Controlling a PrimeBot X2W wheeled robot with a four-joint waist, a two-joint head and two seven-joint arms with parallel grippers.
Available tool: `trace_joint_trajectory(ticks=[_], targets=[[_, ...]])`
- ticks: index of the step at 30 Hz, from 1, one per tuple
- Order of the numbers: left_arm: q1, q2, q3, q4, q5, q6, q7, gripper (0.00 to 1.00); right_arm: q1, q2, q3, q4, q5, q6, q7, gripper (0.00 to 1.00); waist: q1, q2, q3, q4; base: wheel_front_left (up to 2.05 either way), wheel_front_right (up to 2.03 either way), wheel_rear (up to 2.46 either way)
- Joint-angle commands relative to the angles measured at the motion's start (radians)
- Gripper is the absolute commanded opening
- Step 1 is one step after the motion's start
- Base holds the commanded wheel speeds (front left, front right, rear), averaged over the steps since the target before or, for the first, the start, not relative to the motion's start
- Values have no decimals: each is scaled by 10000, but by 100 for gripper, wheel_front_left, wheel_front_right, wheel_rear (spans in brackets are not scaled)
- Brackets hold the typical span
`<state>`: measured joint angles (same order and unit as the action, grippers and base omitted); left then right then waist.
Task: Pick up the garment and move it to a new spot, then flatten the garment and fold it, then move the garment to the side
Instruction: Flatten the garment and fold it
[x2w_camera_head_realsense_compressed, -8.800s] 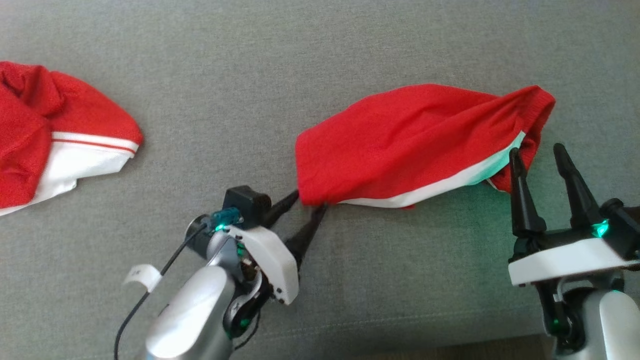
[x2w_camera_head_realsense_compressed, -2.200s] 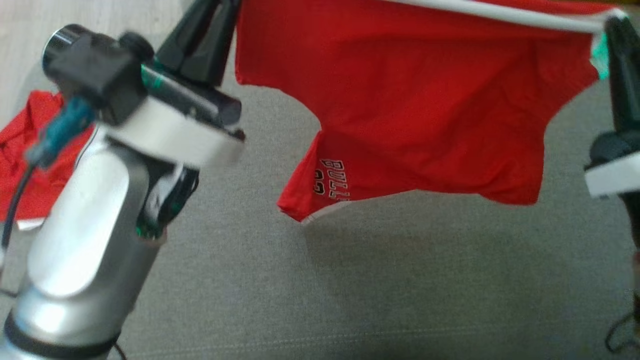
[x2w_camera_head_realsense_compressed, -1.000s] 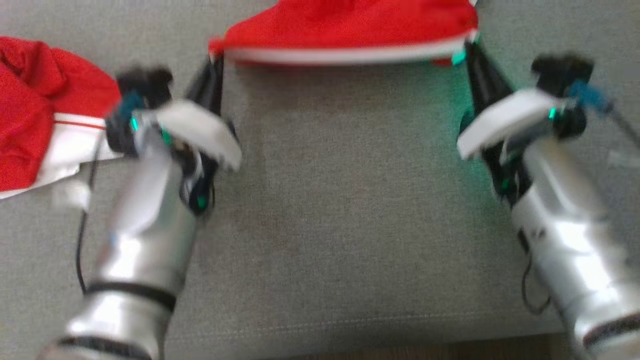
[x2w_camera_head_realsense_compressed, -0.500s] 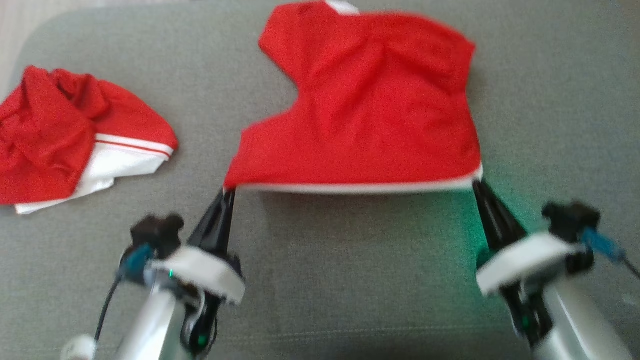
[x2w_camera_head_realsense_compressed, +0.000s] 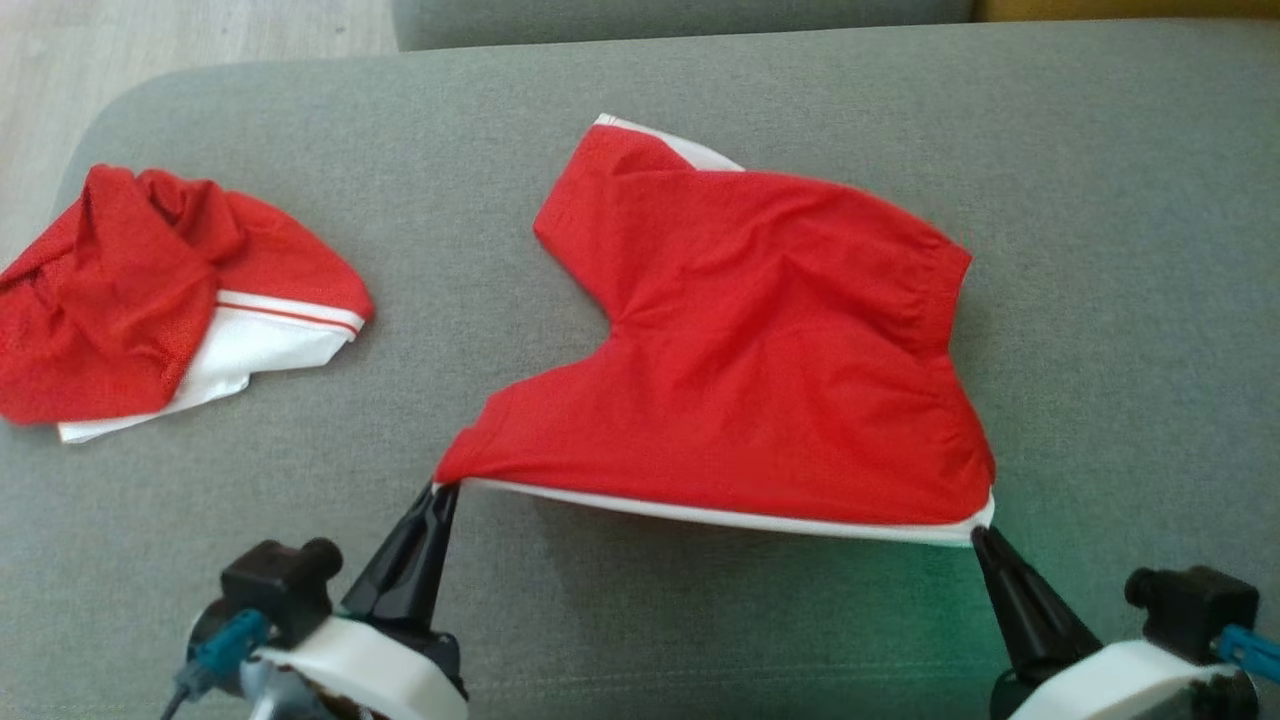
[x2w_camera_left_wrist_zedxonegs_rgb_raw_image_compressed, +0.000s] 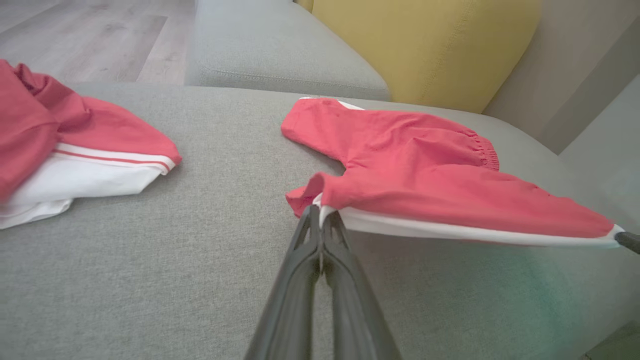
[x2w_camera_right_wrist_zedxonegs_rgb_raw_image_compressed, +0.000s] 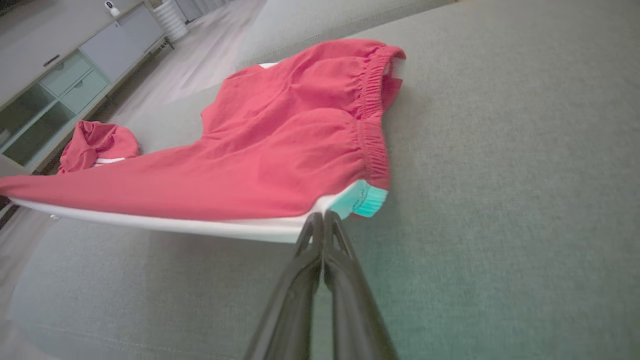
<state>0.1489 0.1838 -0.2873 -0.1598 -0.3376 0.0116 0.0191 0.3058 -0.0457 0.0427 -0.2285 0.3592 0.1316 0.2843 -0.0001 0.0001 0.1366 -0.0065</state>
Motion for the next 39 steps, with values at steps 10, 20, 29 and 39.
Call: trace_joint_trajectory(ticks=[10,20,29,39], targets=[[-1777,618,678,-405,-56,-140,544,0,-1431,-52,-36,-421,13,-9,1248,0,1,-1,819,-379,0,0,0],[-5279,940,547,1542,-783,-1020,1804,0,-4662,-255,343,569,106,-9,1998,0,1,-1,2394,-820,0,0,0],[-9155,1337,-300,4272,-938,-1390,1929,0,-7106,-123,365,1994,1275,-9,2425,0,1,-1,3311,-1294,0,0,0],[-11981,1916,-2227,6744,-2081,-1420,1830,0,-8936,-51,724,3534,2139,-9,1942,0,1,-1,3875,-1915,0,0,0]])
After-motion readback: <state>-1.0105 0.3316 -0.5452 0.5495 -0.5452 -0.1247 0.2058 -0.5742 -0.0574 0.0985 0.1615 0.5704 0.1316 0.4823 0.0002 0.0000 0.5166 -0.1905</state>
